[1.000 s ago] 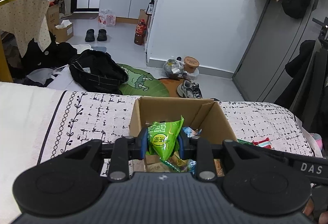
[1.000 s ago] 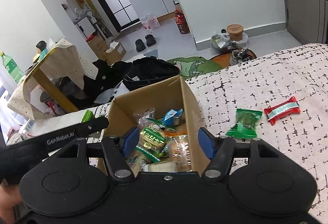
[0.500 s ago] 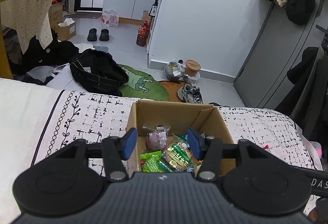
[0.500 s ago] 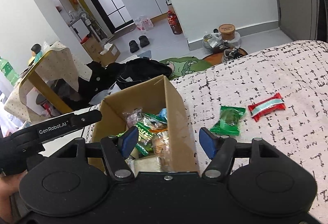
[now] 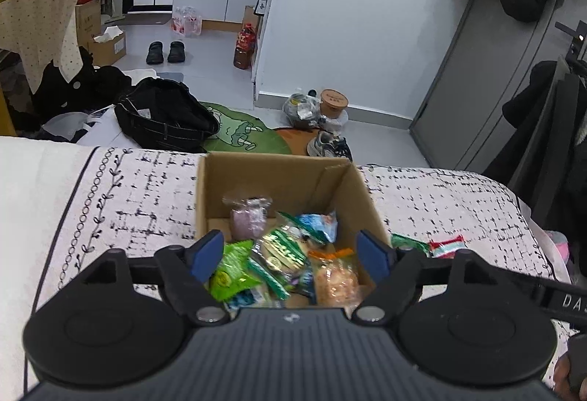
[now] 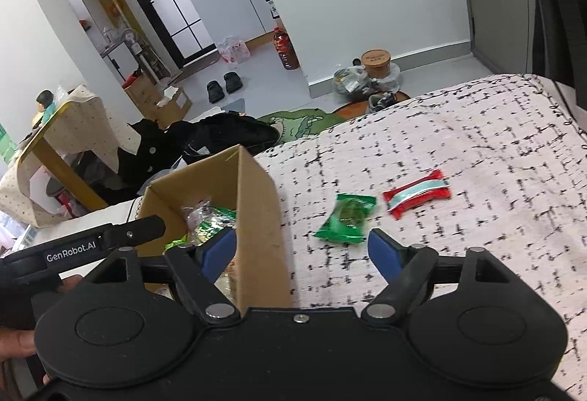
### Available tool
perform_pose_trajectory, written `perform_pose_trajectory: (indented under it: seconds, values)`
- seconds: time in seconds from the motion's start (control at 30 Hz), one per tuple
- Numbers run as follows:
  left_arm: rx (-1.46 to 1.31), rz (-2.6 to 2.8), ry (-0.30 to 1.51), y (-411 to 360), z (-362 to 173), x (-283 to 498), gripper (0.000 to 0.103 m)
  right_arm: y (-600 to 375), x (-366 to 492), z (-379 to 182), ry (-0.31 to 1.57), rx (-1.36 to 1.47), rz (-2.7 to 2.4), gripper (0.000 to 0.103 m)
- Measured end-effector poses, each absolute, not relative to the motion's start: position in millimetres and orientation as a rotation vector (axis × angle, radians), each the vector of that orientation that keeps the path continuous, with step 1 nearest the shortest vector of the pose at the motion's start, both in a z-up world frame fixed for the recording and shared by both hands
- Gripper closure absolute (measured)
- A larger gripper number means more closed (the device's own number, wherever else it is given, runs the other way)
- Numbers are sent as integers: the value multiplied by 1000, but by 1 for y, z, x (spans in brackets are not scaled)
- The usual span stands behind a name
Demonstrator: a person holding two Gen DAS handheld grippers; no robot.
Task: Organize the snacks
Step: 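Withdraw both open tools from the box toward the green and red packets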
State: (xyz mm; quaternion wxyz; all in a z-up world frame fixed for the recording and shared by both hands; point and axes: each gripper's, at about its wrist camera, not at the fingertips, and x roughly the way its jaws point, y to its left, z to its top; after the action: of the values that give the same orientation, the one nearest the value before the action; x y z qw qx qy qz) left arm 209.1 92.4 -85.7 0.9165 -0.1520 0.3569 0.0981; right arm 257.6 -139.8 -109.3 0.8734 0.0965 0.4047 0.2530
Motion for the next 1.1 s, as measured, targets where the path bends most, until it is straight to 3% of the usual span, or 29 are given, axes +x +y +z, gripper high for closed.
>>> perform_pose_trajectory:
  seconds: [0.17,0.27,1.1]
  values:
    - [-306,198,730,76,-84,210,7,-152,255,-105,816,171,556,7]
    - [-296,185,725,64,-82,211,0,-161,255,-105,814,175,557,6]
    - [-233,64,758,-10,-82,258,2,-218,284,-121,831,211,468,2]
